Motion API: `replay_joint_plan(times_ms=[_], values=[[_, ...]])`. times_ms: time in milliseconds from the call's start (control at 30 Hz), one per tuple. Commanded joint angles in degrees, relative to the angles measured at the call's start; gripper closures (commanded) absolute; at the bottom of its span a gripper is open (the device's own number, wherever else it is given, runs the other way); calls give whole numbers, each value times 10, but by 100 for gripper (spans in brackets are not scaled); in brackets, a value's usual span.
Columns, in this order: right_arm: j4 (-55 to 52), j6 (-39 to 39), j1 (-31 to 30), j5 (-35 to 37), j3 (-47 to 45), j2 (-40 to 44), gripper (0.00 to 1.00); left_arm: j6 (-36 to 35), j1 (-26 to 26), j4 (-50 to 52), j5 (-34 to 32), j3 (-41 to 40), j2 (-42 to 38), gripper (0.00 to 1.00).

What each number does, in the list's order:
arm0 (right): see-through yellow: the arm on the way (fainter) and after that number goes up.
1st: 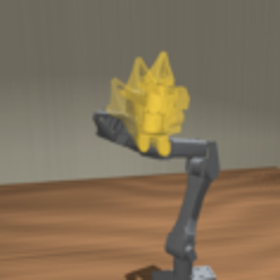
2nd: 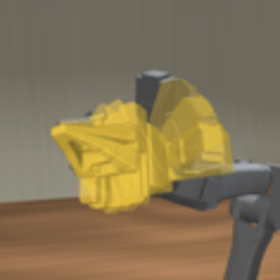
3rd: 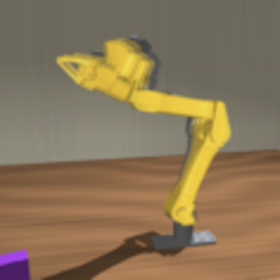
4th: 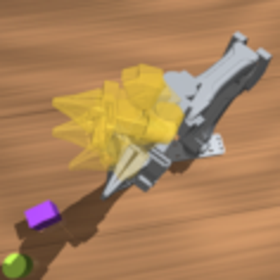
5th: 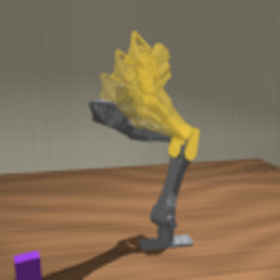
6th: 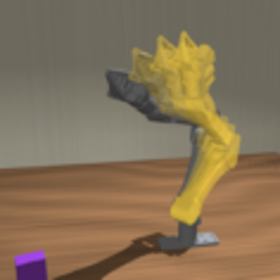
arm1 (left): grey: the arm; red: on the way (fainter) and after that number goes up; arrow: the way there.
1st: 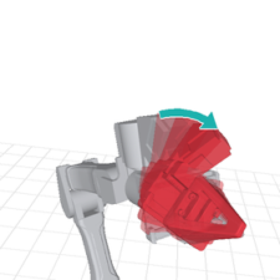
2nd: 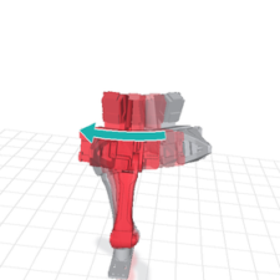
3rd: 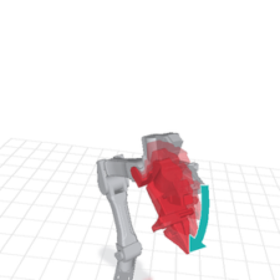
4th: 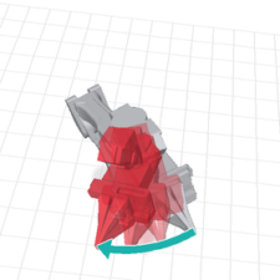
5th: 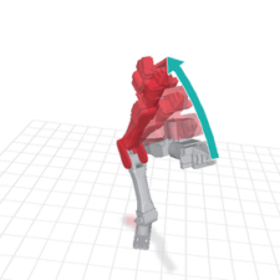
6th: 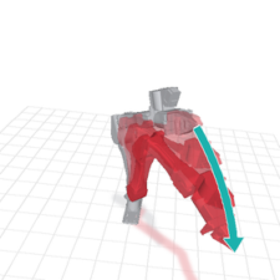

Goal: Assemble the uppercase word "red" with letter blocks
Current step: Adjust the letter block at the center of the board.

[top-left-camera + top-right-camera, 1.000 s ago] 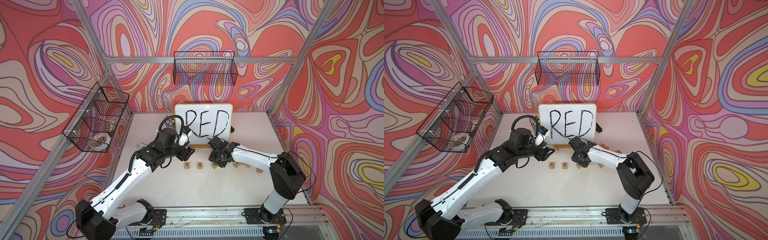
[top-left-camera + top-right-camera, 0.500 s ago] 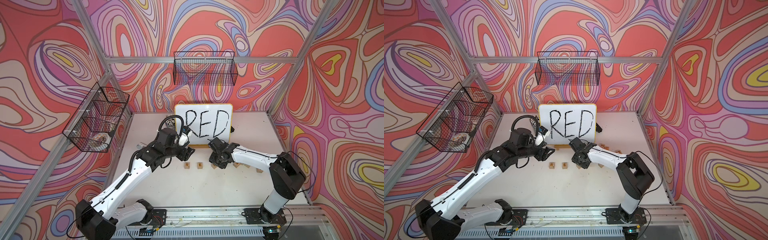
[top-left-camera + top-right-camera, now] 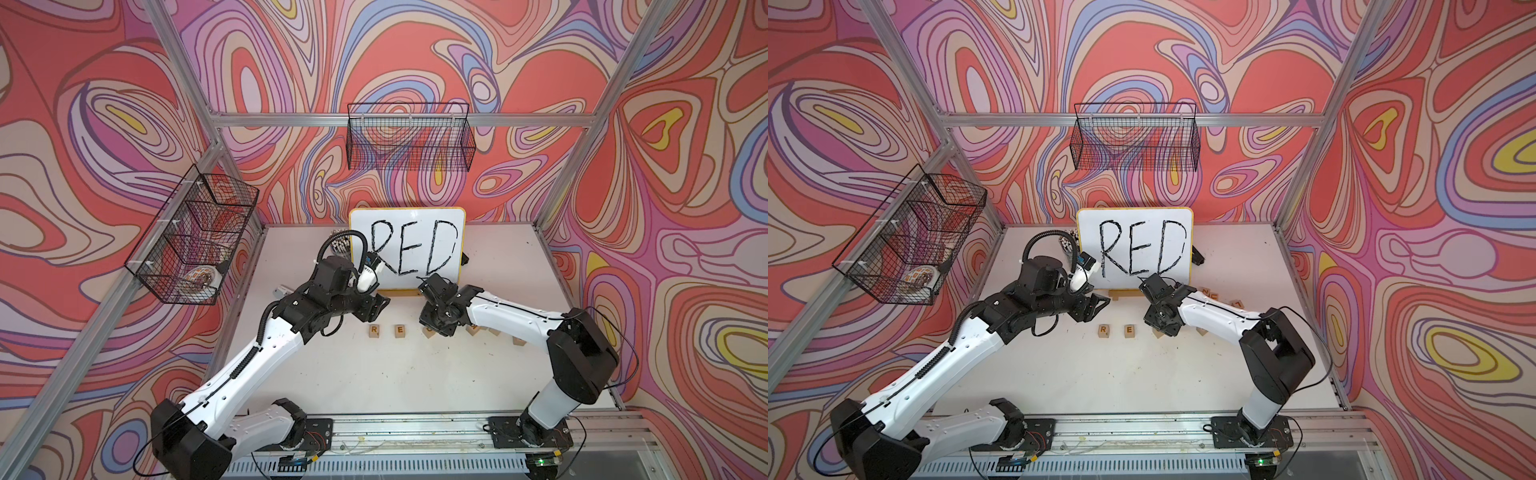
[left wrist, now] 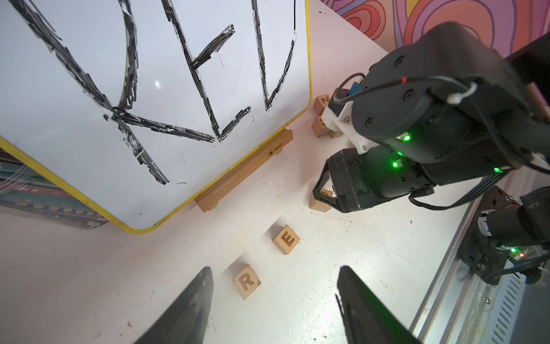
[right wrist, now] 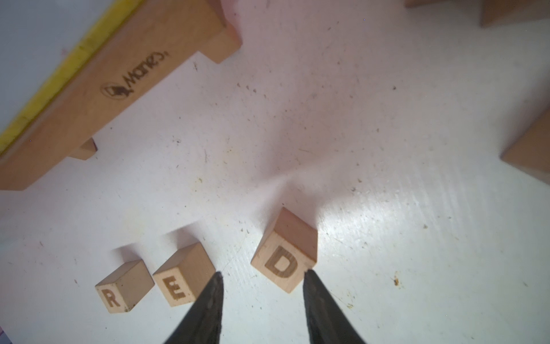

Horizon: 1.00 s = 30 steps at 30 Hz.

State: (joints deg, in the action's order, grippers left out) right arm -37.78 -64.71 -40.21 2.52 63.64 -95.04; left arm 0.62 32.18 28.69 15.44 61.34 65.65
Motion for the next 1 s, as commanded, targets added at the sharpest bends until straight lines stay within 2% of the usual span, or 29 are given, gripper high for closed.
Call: replay_joint_plan(times_ms=[0, 233, 500, 967], values=[[-15, 14, 0, 5, 6, 17, 54, -3, -3, 2, 7, -1, -5, 31], [-15, -25, -11, -2, -23, 36, 54, -3, -3, 1, 10, -2, -3, 31], [-5, -51, -10, -14, -20, 11, 51, -4, -2, 2, 8, -1, -4, 31], [12, -53, 2, -20, -13, -22, 50, -5, -2, 2, 5, -2, -6, 31]])
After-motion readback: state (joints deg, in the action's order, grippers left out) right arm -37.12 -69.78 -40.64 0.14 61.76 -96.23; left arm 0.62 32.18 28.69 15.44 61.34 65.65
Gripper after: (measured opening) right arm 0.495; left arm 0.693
